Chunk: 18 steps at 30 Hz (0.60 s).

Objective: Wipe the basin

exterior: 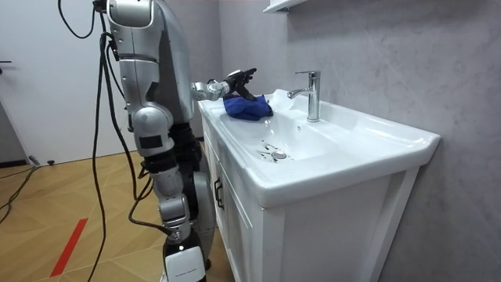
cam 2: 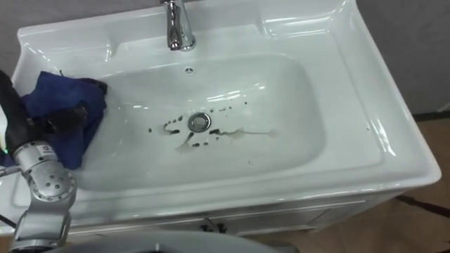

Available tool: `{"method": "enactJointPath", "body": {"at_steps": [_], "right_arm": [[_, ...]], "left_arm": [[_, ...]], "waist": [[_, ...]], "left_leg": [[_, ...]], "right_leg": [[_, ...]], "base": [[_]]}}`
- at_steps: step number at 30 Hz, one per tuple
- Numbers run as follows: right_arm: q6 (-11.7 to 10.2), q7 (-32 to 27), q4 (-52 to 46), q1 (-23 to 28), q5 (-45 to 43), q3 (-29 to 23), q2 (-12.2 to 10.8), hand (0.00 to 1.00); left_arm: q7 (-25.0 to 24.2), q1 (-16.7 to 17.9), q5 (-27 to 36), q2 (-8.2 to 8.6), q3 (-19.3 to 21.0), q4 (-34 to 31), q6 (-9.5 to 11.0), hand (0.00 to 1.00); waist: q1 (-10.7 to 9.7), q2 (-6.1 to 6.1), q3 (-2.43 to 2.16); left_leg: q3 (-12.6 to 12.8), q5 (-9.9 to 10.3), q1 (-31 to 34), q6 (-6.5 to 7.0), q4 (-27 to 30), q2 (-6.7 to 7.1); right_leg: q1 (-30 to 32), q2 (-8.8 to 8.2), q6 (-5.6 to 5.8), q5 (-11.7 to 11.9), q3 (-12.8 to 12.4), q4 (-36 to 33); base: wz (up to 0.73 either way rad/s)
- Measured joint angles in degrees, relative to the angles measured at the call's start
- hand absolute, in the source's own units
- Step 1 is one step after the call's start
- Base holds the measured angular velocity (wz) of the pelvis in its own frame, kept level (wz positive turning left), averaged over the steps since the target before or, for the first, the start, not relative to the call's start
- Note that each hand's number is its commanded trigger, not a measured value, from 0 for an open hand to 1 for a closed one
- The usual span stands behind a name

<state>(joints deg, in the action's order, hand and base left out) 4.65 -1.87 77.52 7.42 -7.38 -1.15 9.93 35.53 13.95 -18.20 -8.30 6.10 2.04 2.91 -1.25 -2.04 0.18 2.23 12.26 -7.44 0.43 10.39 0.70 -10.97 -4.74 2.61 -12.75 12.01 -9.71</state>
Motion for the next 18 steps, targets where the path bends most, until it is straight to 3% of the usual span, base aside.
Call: {"method": "enactJointPath", "body": {"at_steps": [18], "right_arm": [[0.3, -1.1, 0.4, 0.1, 0.4, 0.0, -0.3, 0.00]], "left_arm": [[-0.1, 0.2, -0.6, -0.33, -0.8, 0.8, -0.1, 0.00]], "waist": [[-0.1, -0.44, 0.05]], "left_leg": [[0.6, 0.0, -0.8, -0.01, -0.9, -0.12]], "right_leg": [[-0.1, 0.17, -0.04, 0.1, -0.6, 0.0]], "base": [[-0.01]]}}
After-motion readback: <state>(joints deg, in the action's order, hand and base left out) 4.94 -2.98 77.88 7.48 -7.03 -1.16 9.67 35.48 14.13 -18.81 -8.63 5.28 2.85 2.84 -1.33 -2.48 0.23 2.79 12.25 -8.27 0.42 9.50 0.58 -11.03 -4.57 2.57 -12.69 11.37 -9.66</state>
